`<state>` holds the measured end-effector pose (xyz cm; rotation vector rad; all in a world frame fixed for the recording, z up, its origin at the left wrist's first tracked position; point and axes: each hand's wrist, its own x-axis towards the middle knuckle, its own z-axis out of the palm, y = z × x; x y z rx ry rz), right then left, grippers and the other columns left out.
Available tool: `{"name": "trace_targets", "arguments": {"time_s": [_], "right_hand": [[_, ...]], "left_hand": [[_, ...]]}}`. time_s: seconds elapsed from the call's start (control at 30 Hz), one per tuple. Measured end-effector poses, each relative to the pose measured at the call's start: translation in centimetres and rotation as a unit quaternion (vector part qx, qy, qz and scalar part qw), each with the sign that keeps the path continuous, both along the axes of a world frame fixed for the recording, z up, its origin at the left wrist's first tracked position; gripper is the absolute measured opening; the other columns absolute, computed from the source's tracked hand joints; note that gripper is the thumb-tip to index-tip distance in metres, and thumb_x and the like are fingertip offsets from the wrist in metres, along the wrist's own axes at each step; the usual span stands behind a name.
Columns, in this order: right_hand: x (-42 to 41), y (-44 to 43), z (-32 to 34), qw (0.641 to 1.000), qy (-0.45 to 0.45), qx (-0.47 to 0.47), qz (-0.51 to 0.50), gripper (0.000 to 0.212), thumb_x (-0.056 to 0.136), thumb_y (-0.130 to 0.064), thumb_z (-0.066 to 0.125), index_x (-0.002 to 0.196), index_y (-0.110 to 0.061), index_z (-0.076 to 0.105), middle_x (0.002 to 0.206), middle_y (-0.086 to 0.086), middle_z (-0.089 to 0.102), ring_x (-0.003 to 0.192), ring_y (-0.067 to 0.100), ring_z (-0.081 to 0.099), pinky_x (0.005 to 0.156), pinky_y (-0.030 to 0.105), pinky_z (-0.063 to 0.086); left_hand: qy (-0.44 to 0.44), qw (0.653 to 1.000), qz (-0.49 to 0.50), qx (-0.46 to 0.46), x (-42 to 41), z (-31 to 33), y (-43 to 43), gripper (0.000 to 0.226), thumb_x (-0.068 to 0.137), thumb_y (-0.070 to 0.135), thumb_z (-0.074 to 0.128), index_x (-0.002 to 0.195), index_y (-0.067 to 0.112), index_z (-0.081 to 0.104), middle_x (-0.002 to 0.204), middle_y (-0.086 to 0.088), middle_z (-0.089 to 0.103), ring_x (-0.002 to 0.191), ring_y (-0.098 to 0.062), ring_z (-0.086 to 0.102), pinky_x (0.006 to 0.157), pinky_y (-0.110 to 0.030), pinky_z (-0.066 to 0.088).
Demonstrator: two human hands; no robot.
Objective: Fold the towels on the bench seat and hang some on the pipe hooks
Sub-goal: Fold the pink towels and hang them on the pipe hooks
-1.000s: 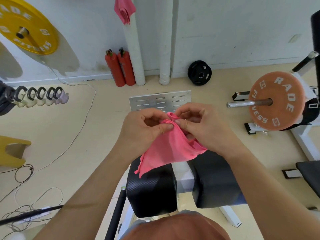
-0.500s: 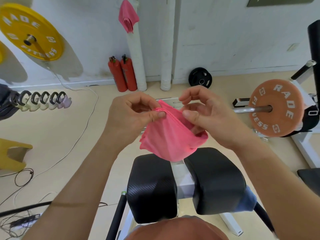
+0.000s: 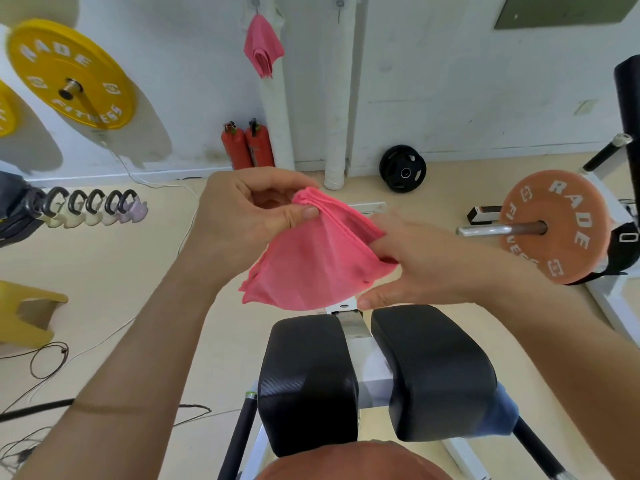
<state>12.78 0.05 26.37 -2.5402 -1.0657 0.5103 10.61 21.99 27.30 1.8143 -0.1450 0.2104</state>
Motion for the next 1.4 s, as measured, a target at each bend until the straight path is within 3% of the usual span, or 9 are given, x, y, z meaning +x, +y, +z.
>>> {"name": "trace_targets", "arguments": {"time_s": [0.17, 0.33, 0.47, 0.53, 0.67, 0.83, 1.0, 1.17, 1.4], "right_hand": [[0.3, 0.7, 1.5, 1.000, 0.005, 0.000, -0.020, 0.034, 0.079, -0.043, 0.072, 0.064, -0.014, 0.062, 0.076, 0.008, 0.058, 0.070, 0.020, 0.052, 0.066, 0.037, 0.042], [0.7, 1.0, 3.7, 0.983, 0.114, 0.099, -0.103, 0.015, 0.075, -0.042, 0.076, 0.067, -0.032, 0.068, 0.066, -0.016, 0.066, 0.060, 0.002, 0.061, 0.051, 0.014, 0.044], [1.5, 1.3, 3.0, 0.995, -0.045, -0.069, -0.062, 0.046, 0.082, -0.050, 0.067, 0.073, -0.005, 0.066, 0.076, 0.017, 0.063, 0.065, 0.028, 0.054, 0.054, 0.033, 0.036], [1.5, 1.4, 2.9, 0.991, -0.083, -0.080, -0.064, 0.050, 0.081, -0.048, 0.068, 0.065, -0.003, 0.055, 0.066, 0.018, 0.049, 0.057, 0.021, 0.040, 0.055, 0.032, 0.032], [1.8, 1.5, 2.7, 0.982, 0.024, 0.099, -0.157, 0.032, 0.072, -0.042, 0.078, 0.065, -0.013, 0.068, 0.064, 0.009, 0.061, 0.056, 0.012, 0.049, 0.053, 0.025, 0.038], [2.0, 2.7, -0.5, 0.963, -0.228, -0.115, -0.082, 0.042, 0.093, -0.052, 0.044, 0.086, -0.017, 0.066, 0.093, -0.004, 0.063, 0.079, 0.017, 0.056, 0.055, 0.029, 0.039], [3.6, 1.8, -0.5, 0.988, 0.057, 0.041, -0.137, 0.022, 0.081, -0.043, 0.071, 0.068, -0.026, 0.073, 0.071, -0.004, 0.071, 0.061, 0.000, 0.057, 0.050, 0.007, 0.038], [4.4, 2.2, -4.3, 0.988, -0.104, -0.025, -0.109, 0.022, 0.084, -0.042, 0.068, 0.084, -0.020, 0.073, 0.087, -0.004, 0.070, 0.076, 0.011, 0.057, 0.057, 0.014, 0.034], [6.8, 3.9, -6.7, 0.980, -0.146, -0.044, -0.125, 0.031, 0.092, -0.046, 0.053, 0.091, -0.021, 0.072, 0.095, -0.002, 0.071, 0.080, 0.018, 0.061, 0.074, 0.037, 0.051]], "left_hand": [[0.020, 0.998, 0.041, 0.047, 0.5, -1.6, 2.1, 0.022, 0.070, 0.008, 0.079, 0.079, 0.026, 0.070, 0.076, 0.013, 0.071, 0.081, -0.009, 0.066, 0.079, -0.025, 0.054], [0.052, 0.996, 0.078, 0.001, 0.2, -4.1, 3.8, 0.036, 0.077, -0.003, 0.071, 0.077, 0.033, 0.071, 0.076, 0.013, 0.071, 0.078, -0.007, 0.065, 0.081, -0.030, 0.051], [0.004, 0.995, 0.081, 0.065, -0.3, -4.8, 2.9, 0.038, 0.079, -0.005, 0.067, 0.080, 0.034, 0.066, 0.076, 0.021, 0.068, 0.075, -0.001, 0.062, 0.076, -0.017, 0.049], [-0.017, 0.992, 0.097, 0.074, -0.5, -5.1, 2.4, 0.038, 0.081, -0.005, 0.065, 0.082, 0.033, 0.063, 0.075, 0.023, 0.066, 0.074, 0.001, 0.060, 0.073, -0.012, 0.046], [0.012, 0.993, 0.118, -0.021, -0.3, -5.8, 3.3, 0.030, 0.083, -0.003, 0.064, 0.084, 0.027, 0.066, 0.072, 0.016, 0.066, 0.072, -0.005, 0.059, 0.071, -0.021, 0.048], [0.063, 0.994, 0.093, 0.009, 0.4, -6.1, 3.4, 0.022, 0.080, 0.002, 0.069, 0.081, 0.024, 0.066, 0.074, 0.009, 0.068, 0.072, -0.003, 0.060, 0.073, -0.017, 0.049], [0.070, 0.992, 0.094, 0.052, 1.3, -6.5, 4.6, 0.019, 0.083, 0.006, 0.067, 0.080, 0.025, 0.065, 0.071, 0.008, 0.062, 0.068, -0.003, 0.053, 0.067, -0.015, 0.042], [0.094, 0.969, 0.053, 0.224, 2.0, -7.6, 4.9, 0.021, 0.080, 0.007, 0.070, 0.091, 0.025, 0.071, 0.074, 0.003, 0.064, 0.066, -0.007, 0.053, 0.066, -0.012, 0.040], [0.097, 0.973, 0.141, 0.152, 4.2, -9.2, 5.1, 0.025, 0.081, 0.006, 0.067, 0.077, 0.031, 0.066, 0.077, 0.007, 0.067, 0.066, -0.012, 0.060, 0.073, -0.029, 0.051]]}}
